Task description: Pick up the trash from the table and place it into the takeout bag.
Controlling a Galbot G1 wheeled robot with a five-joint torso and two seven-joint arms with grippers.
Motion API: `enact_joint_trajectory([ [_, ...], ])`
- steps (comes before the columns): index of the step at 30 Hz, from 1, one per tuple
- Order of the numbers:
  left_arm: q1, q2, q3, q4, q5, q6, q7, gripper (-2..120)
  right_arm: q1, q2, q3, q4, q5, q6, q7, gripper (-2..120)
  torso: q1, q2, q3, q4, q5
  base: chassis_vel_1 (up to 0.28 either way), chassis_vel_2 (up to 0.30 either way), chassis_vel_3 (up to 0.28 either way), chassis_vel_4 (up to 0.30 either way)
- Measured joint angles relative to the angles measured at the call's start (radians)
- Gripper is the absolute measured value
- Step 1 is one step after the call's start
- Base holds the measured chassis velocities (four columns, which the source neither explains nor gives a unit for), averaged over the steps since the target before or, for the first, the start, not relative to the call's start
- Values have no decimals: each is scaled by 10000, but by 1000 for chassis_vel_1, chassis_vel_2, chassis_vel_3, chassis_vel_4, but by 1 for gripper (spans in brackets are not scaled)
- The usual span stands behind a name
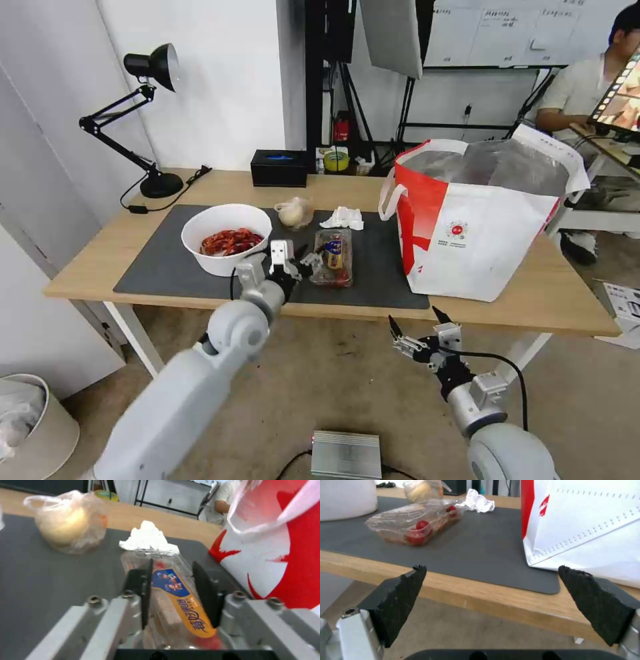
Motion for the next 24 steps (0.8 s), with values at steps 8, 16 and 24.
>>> enact_joint_trajectory([
  [8,-668,539,1117,431,871,-138,542,4,47,-41,-13,66,319,-204,23,100,0,0,0,0,1,0,0,0,0],
  [16,-1112,706,1785,633,1030,-159,578,0,30,-84,42,165,500,-287,50,100,-1,0,0,0,2,0,0,0,0],
  [24,-1300,790,2173,860,1253,-423,854,0,87,-211,187,297,1085,-519,192,100,-1,0,0,0,1,0,0,0,0],
])
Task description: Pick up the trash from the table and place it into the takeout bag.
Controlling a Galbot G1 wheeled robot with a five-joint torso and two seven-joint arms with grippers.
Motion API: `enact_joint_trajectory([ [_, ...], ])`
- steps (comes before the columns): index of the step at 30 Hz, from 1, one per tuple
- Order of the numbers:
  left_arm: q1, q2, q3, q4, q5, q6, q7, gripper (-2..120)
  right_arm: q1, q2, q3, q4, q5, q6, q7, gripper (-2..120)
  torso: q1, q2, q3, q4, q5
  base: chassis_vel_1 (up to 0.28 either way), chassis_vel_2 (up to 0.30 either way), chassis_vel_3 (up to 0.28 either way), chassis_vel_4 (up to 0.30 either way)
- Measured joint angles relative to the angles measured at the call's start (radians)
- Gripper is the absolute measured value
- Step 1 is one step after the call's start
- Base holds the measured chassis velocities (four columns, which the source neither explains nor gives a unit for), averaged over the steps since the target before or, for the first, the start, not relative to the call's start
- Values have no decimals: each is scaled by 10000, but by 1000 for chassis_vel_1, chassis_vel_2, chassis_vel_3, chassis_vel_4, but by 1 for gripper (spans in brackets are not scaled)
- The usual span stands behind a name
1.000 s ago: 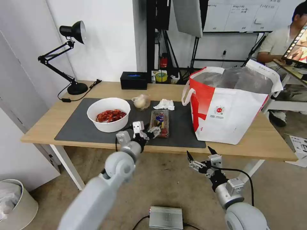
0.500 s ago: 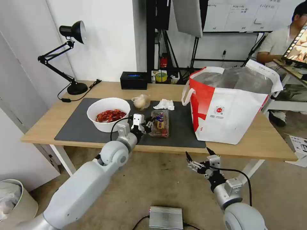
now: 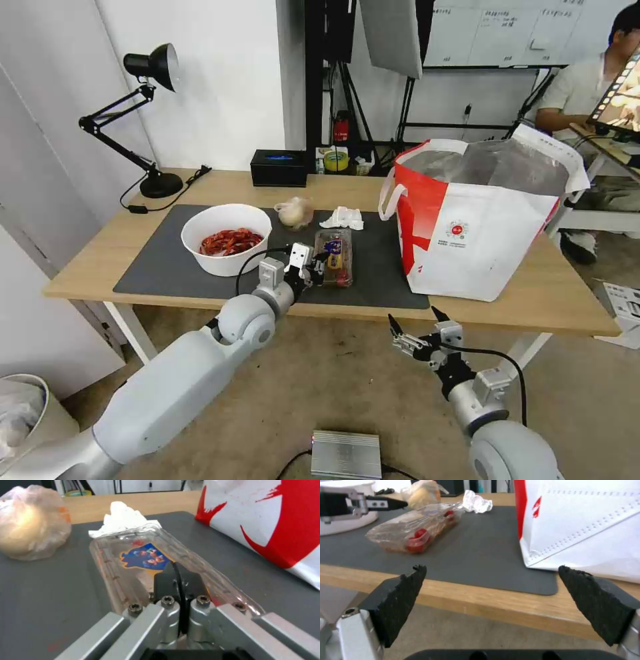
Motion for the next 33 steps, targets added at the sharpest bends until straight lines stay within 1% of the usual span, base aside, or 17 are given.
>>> enact_joint_trajectory([
  [9,-250,273,325,83,12,-86,172,0,72,-52,50,17,364,-82,34,100,0,0,0,0,2,0,0,0,0],
  [23,-441,339,774,221,80,-1,149,0,244,-140,174,61,1285,-305,148,100,0,0,-1,0,1,0,0,0,0],
  [26,-495,339,892,256,81,0,143,0,372,-161,203,103,1874,-444,240,100,0,0,-1,0,1,0,0,0,0],
  [27,-495,339,892,256,81,0,143,0,372,-161,203,103,1874,-444,240,100,0,0,-1,0,1,0,0,0,0],
  [30,-658,318,1138,365,48,0,117,0,511,-165,324,240,2913,-593,417,100,0,2,-1,2,2,0,0,0,0],
  [31,-658,318,1138,365,48,0,117,0,511,-165,324,240,2913,-593,417,100,0,2,-1,2,2,0,0,0,0],
  [33,-874,189,1381,494,28,-6,109,0,570,-144,479,415,3797,-624,617,100,0,2,-2,0,1,0,0,0,0],
])
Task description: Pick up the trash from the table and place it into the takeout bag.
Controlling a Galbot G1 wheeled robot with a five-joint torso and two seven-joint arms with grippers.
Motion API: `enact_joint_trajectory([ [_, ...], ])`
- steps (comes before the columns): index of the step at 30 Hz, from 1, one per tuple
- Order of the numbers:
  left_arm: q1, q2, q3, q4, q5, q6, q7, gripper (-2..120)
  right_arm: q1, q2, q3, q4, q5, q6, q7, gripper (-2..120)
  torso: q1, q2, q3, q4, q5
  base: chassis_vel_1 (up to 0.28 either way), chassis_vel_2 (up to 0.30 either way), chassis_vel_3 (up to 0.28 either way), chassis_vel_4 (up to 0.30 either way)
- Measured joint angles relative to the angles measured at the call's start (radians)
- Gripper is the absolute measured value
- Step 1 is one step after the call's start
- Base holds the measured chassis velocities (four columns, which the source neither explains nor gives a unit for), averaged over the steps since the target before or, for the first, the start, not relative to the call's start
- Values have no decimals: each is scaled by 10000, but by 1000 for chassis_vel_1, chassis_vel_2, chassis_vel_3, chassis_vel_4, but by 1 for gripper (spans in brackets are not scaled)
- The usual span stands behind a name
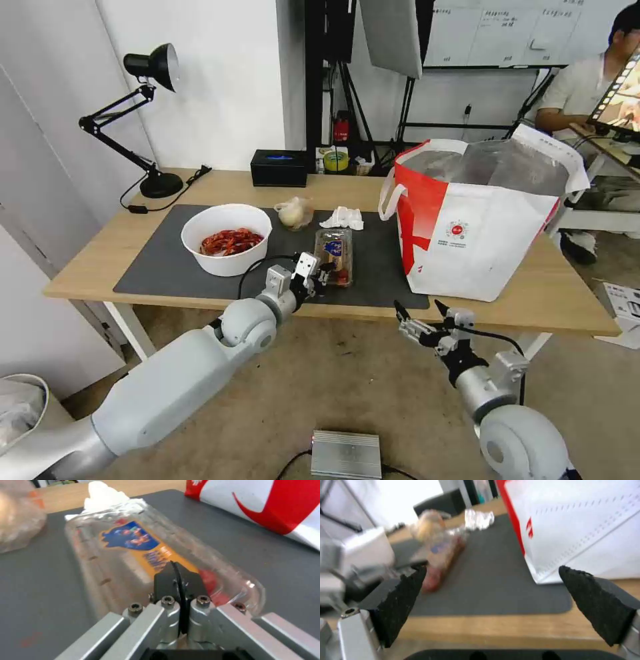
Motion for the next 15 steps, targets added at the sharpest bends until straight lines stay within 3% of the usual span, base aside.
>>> enact_joint_trajectory([
  [8,-197,-101,187,112,-74,-17,14,0,672,-56,64,198,2913,-62,632,100,0,0,1,-1,-1,0,0,0,0],
  [15,-196,174,105,-14,-237,-27,-11,0,1054,-132,16,71,3803,-107,772,100,0,0,1,-1,0,0,0,0,0],
])
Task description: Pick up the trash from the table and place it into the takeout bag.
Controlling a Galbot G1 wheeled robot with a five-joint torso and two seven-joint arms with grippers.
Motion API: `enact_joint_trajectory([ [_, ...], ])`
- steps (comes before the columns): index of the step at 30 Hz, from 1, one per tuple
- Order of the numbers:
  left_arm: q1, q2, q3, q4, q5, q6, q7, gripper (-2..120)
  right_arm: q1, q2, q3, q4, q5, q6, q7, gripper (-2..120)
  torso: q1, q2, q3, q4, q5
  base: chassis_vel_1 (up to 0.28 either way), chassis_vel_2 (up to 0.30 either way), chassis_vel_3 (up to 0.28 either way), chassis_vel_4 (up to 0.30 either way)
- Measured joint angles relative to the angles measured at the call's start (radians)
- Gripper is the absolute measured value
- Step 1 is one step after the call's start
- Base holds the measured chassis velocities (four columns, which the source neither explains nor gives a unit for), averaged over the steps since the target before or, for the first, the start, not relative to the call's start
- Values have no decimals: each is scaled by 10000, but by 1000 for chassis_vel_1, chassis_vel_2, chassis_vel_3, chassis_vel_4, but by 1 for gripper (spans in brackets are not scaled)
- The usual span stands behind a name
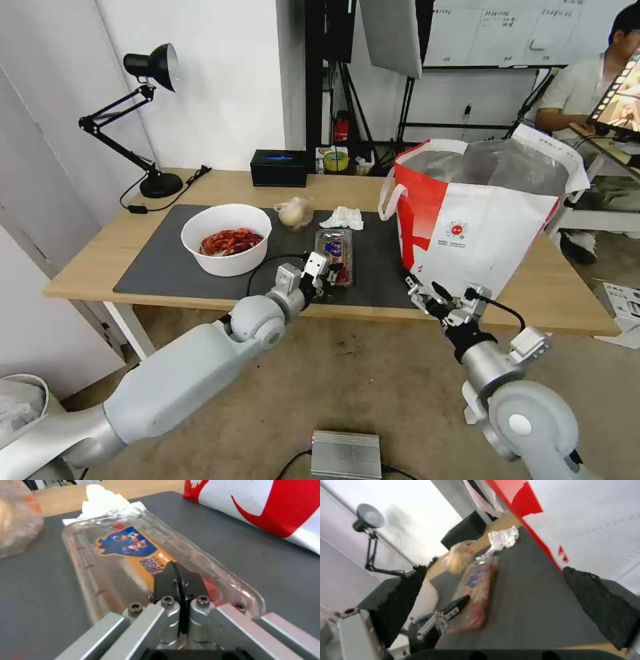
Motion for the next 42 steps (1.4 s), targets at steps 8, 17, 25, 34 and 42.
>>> enact_joint_trajectory([
  [8,8,100,-43,-94,-48,0,-25,0,742,-25,-93,-116,1778,-272,615,100,0,-1,0,1,0,0,0,0,0],
  [17,13,113,-58,-106,-78,-10,-42,0,1564,-42,-332,-675,2839,-506,1194,100,0,-2,1,1,0,0,0,0,0],
  [25,37,256,-201,-110,-428,-133,-76,0,3247,225,-918,-1995,3793,-1030,2014,100,1,-3,2,1,0,0,0,0,0],
  [34,164,300,-274,-173,-488,-245,-75,0,4173,529,-1327,-2869,3832,-1395,2335,100,1,-2,1,2,-1,0,0,0,0],
  [42,197,232,-258,-232,-479,-252,-91,0,4765,647,-1597,-3458,3824,-1789,2610,100,1,-2,1,0,-1,0,0,0,0],
])
